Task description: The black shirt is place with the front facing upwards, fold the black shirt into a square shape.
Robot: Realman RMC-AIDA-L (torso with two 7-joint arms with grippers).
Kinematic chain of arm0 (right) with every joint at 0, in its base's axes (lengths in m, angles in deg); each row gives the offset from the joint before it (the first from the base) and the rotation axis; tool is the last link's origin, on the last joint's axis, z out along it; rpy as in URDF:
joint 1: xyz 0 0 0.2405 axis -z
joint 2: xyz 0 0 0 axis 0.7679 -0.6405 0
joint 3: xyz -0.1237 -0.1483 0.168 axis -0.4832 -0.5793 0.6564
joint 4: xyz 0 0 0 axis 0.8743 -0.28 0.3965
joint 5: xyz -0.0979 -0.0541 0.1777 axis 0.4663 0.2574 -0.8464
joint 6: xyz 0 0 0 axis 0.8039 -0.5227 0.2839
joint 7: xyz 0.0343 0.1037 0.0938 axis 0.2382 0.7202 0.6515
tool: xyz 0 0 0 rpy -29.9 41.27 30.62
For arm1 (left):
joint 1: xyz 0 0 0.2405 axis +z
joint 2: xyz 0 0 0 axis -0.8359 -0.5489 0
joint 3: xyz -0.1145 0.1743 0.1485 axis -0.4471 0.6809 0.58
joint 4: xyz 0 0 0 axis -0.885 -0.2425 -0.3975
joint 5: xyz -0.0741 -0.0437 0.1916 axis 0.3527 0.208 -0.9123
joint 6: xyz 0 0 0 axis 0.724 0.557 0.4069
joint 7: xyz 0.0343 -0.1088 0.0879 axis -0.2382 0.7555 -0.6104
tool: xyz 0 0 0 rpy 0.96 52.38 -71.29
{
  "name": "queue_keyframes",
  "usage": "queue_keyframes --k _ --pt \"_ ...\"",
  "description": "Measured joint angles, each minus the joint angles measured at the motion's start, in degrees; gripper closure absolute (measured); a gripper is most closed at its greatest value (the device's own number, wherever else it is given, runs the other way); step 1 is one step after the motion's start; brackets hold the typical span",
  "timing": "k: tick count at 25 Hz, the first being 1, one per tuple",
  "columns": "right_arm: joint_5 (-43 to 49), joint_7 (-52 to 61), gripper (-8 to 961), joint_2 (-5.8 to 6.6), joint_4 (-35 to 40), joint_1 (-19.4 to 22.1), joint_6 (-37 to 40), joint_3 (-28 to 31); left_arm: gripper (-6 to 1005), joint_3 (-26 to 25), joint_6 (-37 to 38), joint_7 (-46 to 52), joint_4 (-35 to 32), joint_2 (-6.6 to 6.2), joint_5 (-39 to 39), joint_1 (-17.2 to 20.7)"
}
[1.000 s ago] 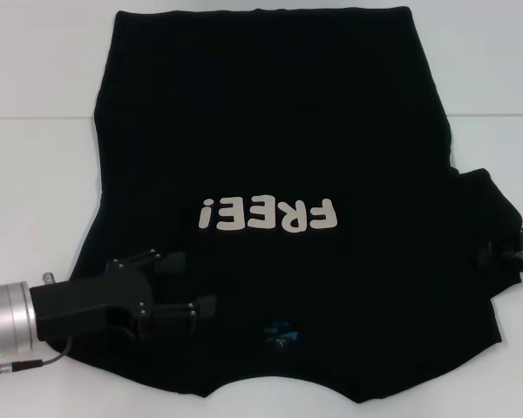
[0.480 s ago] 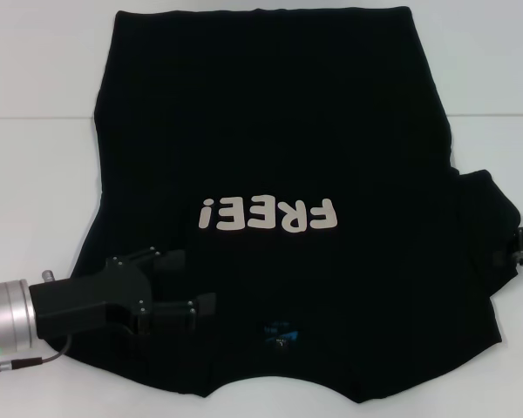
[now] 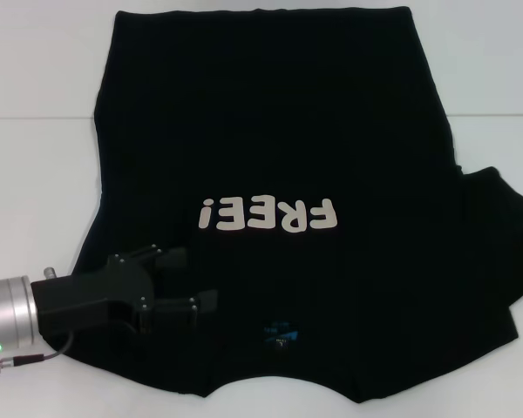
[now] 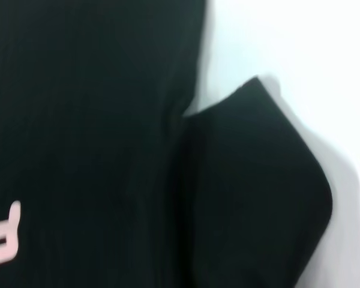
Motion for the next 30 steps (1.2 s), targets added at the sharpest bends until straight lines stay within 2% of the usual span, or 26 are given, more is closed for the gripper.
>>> queue_keyframes --k 8,15,20,24,30 --pt "-3.2 -1.07 911 0.32 5.87 2.72 2.42 1.63 50 0.01 -0.18 0.22 -0.09 -0.06 -0.04 -0.12" --pt "-3.98 -3.06 910 -0.18 6.8 -0.76 3.36 -1.8 49 0.0 -0.24 0.23 -0.11 -0.02 -0.22 -0.12" --pt "-3.81 -3.12 910 -1.62 6.92 -5.75 2.99 -7.72 49 0.0 -0.31 0.22 0.03 -0.03 -0.22 -0.1" --pt "-3.25 -2.77 910 -3.31 6.94 -9.84 2.65 -13.47 49 0.01 -0.32 0.23 0.11 -0.08 -0.11 0.01" --pt "-2.19 -1.97 910 -5.26 6.61 -13.45 2.7 -18.21 49 0.0 -0.15 0.23 0.17 0.06 -0.09 0.17"
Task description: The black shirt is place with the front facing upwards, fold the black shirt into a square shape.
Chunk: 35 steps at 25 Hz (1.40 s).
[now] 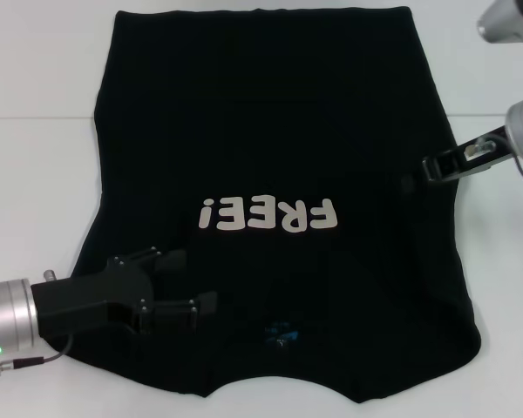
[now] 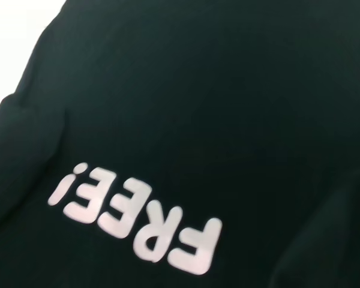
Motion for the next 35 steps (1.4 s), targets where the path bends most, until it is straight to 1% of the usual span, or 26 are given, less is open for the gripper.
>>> queue_keyframes --k 2,5,8,10,11,13,14,15,16,18,19,20,22,24,25,26,27,29,32,35 --pt "-0.39 0.68 856 -0.25 -0.06 -0.09 0.51 -0.18 49 -0.21 0.05 0.0 0.04 0.04 0.03 0.11" --pt "-3.76 -0.12 776 -0.16 0.05 1.37 1.61 1.17 49 -1.73 0.56 0.77 0.09 0.22 0.27 0.39" --pt "-12.57 -5.38 711 0.98 -0.52 5.22 3.73 4.32 49 -4.2 1.71 6.36 -0.07 -0.06 0.82 0.63" --pt "-20.62 -12.41 667 1.84 -1.86 8.64 5.87 7.22 50 -4.97 2.62 14.16 -0.37 -1.33 0.59 0.48" --pt "-24.43 -16.24 645 2.11 -2.86 10.42 7.08 8.37 50 -4.96 3.05 18.45 -0.49 -2.19 0.3 0.28" --pt "-31.32 -25.28 601 2.58 -5.11 14.06 9.59 9.83 50 -4.67 4.52 26.96 -0.27 -4.71 -0.89 -0.15" --pt "-34.16 -30.44 580 2.66 -6.26 15.91 10.79 10.05 50 -4.8 5.14 29.11 -0.28 -5.34 -1.13 -0.15" --pt "-36.4 -35.37 558 2.65 -7.27 17.59 11.85 10.16 50 -5.17 6.47 33.48 -0.92 -6.44 -1.59 0.2" --pt "-37.81 -40.07 536 2.48 -7.94 19.13 12.59 10.19 50 -5.45 7.22 36.02 -1.8 -6.99 -1.81 0.69" --pt "-39.22 -47.48 450 1.74 -8.44 21.81 13.84 10.24 50 -5.59 8.27 42.91 -5.64 -7.88 -3.09 1.96" --pt "-39.49 -50.56 407 1.29 -8.46 23.01 14.5 10.27 50 -5.6 8.55 46.08 -7.94 -8.2 -4.33 2.4" --pt "-39.66 -53.47 364 0.79 -8.5 24.12 15.22 10.29 50 -5.65 8.66 50.47 -10.86 -8.48 -7.37 2.76" --pt "-39.79 -57.7 278 -0.07 -8.55 25.63 15.98 10.31 50 -5.83 8.56 56.55 -15.43 -8.82 -13.24 2.89" --pt "-39.79 -60.25 254 -0.77 -8.61 26.8 16.27 10.32 50 -5.9 8.33 61.6 -17.56 -9.21 -18.96 2.3" --pt "-39.72 -60.9 243 -0.97 -8.71 27.18 16.29 10.31 50 -5.87 8.18 62.88 -17.81 -9.39 -20.8 1.88" --pt "-39.62 -61.4 231 -1.12 -8.92 27.51 16.3 10.22 50 -5.77 7.74 64.95 -17.97 -9.51 -24.48 0.92" --pt "-39.57 -61.67 219 -1.16 -9.2 27.7 16.29 10.07 50 -5.77 7.74 64.95 -17.97 -9.51 -24.48 0.92" --pt "-39.5 -61.96 218 -1.11 -9.73 28.0 16.19 9.84 50 -5.66 6.94 66.07 -17.94 -9.23 -27.72 -0.23" --pt "-39.45 -62.06 218 -0.62 -10.51 28.17 16.01 9.84 50 -5.65 5.39 67.08 -17.09 -8.7 -31.1 -1.78" --pt "-39.46 -62.07 218 -0.35 -10.86 28.28 16.29 9.88 50 -5.5 3.64 67.77 -15.32 -8.6 -32.74 -3.14"
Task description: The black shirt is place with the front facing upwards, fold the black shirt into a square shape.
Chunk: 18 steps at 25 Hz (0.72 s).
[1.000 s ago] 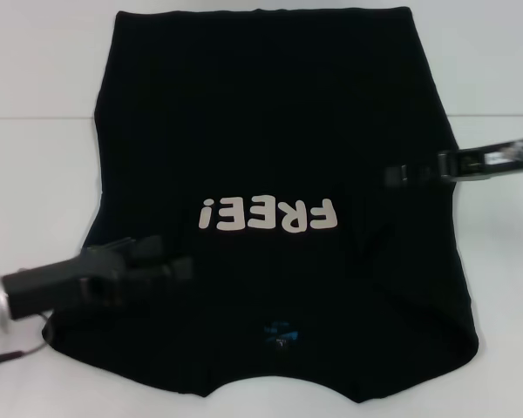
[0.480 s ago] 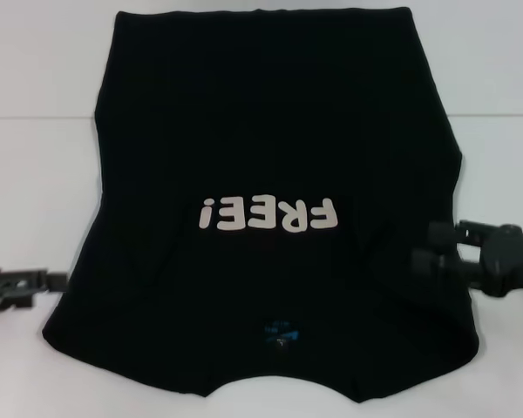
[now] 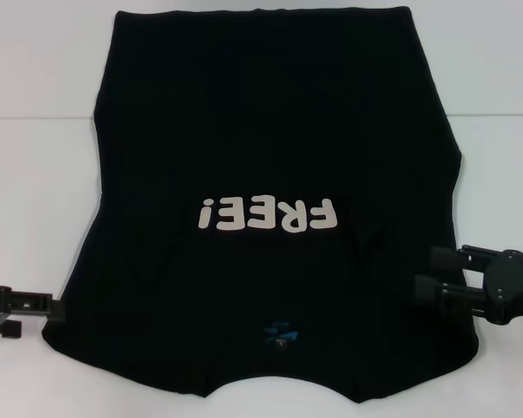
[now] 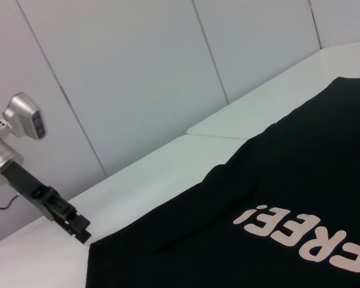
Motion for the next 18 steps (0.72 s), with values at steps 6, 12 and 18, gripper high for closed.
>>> queue_keyframes --k 6,12,18 --pt "0.34 0.31 219 0.03 -0.03 0.24 0.08 0.3 49 -0.04 -1.04 -0.15 2.58 -0.2 -0.44 -1.16" --pt "0.42 0.4 220 0.0 0.01 0.03 0.24 0.15 57 0.29 -2.45 -0.65 4.22 0.06 -0.57 -1.37" --pt "0.42 0.42 220 0.0 -0.06 -0.08 0.44 0.12 68 0.14 -2.27 -1.45 5.23 0.8 -0.24 -2.34"
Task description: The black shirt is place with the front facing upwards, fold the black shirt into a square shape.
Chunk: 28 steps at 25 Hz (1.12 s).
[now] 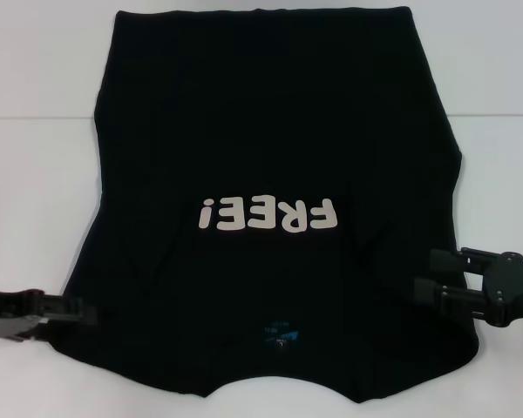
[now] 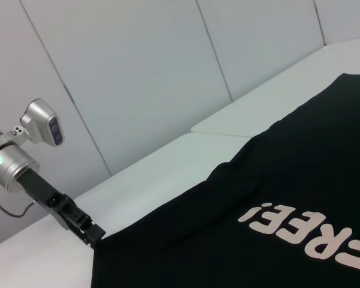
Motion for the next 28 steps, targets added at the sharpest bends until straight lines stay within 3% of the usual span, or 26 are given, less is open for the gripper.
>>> queue_keyframes --k 9,15,26,28 --pt "-0.02 0.0 221 0.0 0.15 -0.08 1.14 0.21 85 -0.1 -0.01 -0.88 2.17 0.49 0.01 -1.67" --pt "-0.02 0.96 221 0.0 0.5 -0.13 1.35 0.24 273 -0.06 -1.76 -1.02 1.43 0.59 -0.08 -1.16" --pt "-0.02 1.54 223 0.21 0.64 -0.58 1.45 0.24 502 1.42 -2.54 -1.36 1.44 0.63 -0.44 -1.18" --pt "-0.02 1.56 223 0.31 0.65 -0.58 1.46 0.24 752 1.43 -2.79 -1.26 1.59 0.59 -0.45 -1.19"
